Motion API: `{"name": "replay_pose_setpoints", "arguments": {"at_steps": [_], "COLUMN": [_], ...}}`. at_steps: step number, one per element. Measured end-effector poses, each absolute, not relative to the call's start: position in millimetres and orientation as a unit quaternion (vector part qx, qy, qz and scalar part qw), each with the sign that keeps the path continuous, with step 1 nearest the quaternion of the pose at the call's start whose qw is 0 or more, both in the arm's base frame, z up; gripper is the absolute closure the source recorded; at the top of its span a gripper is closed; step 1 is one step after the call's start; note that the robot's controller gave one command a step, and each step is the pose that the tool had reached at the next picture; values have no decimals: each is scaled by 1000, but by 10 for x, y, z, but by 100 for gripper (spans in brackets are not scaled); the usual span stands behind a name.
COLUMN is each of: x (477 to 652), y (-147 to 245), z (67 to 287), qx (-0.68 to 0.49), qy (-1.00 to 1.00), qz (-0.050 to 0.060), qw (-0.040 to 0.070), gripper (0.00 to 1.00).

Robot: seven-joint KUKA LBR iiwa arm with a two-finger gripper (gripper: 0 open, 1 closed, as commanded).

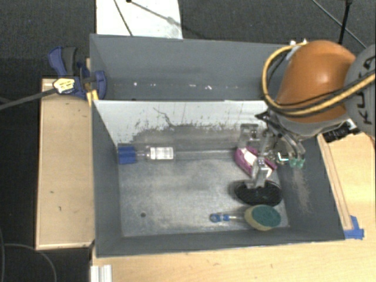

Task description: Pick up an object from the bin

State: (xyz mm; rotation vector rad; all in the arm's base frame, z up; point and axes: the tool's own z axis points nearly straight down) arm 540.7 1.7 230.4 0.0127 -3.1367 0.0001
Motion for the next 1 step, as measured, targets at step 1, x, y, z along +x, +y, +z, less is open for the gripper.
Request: {"name": "replay_pose_setpoints", "arguments": {"at_steps": [1], "x": [5098], "y": [-561], "z": [1024], "qx": [15], "qy": [-1000], "qz": [0], "qw": [1], "gripper": [0]}}
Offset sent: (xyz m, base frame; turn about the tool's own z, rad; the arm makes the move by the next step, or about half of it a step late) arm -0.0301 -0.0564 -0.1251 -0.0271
